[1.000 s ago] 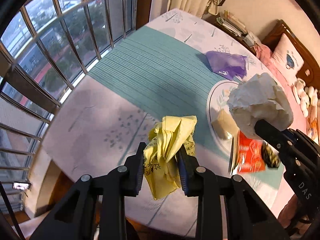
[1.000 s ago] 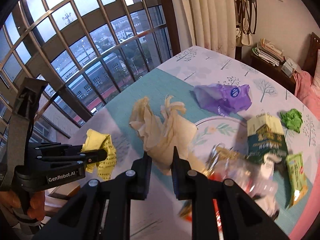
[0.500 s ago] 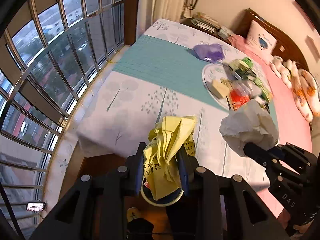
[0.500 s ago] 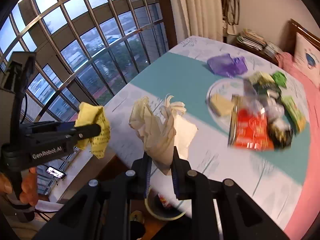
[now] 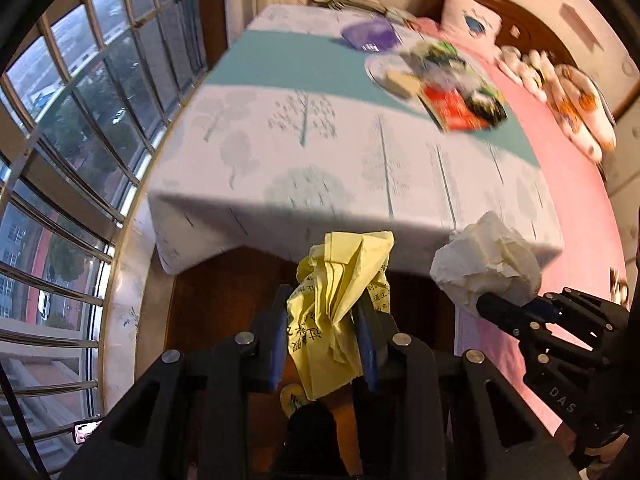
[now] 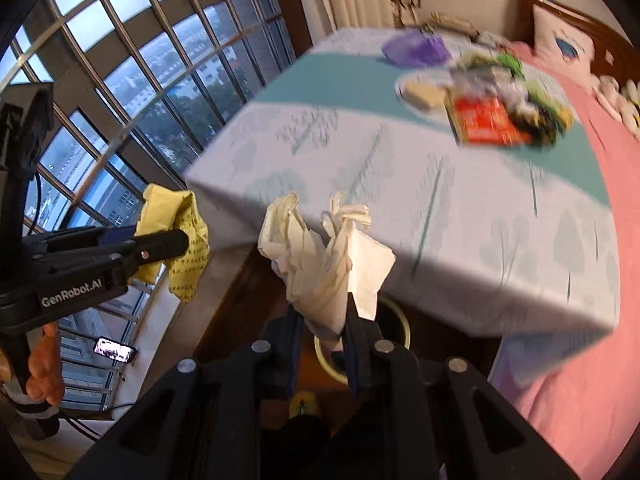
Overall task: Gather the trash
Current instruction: 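Lower the tissue and yellow wrapper over the bin and open both tools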
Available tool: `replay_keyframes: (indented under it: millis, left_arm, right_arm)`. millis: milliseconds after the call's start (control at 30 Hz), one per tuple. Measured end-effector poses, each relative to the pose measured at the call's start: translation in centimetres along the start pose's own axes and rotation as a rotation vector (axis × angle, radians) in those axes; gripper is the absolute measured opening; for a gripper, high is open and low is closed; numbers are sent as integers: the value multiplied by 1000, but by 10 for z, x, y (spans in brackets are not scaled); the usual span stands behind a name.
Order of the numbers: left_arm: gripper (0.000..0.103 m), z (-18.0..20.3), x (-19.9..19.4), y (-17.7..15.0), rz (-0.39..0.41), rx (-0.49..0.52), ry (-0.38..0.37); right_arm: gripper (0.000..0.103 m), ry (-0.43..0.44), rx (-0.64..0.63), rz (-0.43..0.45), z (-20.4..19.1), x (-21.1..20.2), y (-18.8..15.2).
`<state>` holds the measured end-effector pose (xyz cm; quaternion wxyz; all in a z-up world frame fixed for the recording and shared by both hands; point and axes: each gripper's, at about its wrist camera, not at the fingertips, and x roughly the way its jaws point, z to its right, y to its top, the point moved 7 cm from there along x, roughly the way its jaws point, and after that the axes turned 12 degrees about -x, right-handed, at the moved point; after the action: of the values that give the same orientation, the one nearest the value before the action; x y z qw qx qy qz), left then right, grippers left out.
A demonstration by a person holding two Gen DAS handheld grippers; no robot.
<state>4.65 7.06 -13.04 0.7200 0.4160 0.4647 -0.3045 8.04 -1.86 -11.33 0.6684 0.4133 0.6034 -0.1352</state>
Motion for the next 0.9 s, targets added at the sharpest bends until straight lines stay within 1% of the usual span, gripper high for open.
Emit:
replay_keyframes:
  millis: [167,333,467,500,600,700,767,900]
  left_arm:
    - [28,9,27,-28,-59,22,-21]
    - [28,14,69,-57,-132,4,-36]
    - [28,11,117,-77,-192,-19,-2]
    - [28,10,133,-84,-209,-24,10]
    - [28,10,177,-99,-241,-31,42]
    - [28,11,216,-108,-252,-22,60]
    - [28,12,246,-114,-252,-16,59]
    - [29,12,306,-127,-260,-12,62]
  right_arm:
    - [17,-12,44,-71,2,16,-39]
    - [17,-2,108,-131,11,43,-75]
    - [17,4,165,-172,22,76,-104]
    - [17,7,175,-176,25,84,-110]
    - [17,10,215,-204,37,118,-131]
    - [17,37,263,-233,50,156,-150]
    - [17,62,289,-244,58,187,-162]
    - [18,78,291,-254,69,243,-178]
